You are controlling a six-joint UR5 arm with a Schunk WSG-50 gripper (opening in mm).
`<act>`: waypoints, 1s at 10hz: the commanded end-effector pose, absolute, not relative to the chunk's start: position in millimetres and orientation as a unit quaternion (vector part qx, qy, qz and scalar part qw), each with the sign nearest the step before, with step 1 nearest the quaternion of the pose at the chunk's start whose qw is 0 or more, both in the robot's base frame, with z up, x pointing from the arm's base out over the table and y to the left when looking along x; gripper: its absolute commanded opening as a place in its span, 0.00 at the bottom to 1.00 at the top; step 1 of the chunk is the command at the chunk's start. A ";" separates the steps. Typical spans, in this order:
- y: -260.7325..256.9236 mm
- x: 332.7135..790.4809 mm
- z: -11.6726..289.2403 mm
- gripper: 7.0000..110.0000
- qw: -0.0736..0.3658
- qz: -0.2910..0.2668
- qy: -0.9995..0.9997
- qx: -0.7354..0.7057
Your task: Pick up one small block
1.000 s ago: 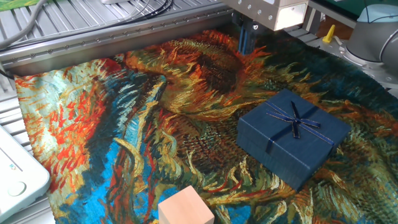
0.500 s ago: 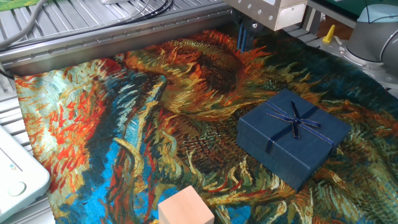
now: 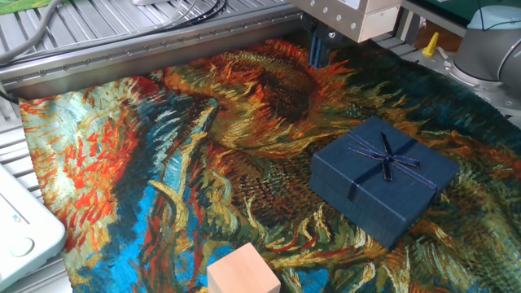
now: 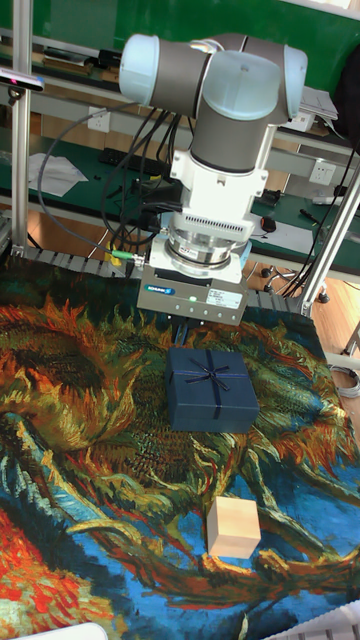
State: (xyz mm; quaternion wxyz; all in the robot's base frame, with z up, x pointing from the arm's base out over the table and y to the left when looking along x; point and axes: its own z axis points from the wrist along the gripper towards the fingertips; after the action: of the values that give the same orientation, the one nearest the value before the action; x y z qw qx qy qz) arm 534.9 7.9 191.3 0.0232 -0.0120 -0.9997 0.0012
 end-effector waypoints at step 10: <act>14.2 542.9 188.4 0.00 0.010 -0.011 -1.000 -0.005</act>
State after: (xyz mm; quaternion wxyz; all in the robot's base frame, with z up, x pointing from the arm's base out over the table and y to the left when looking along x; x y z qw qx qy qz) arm 539.6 16.4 187.5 0.0166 -0.0041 -0.9997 -0.0145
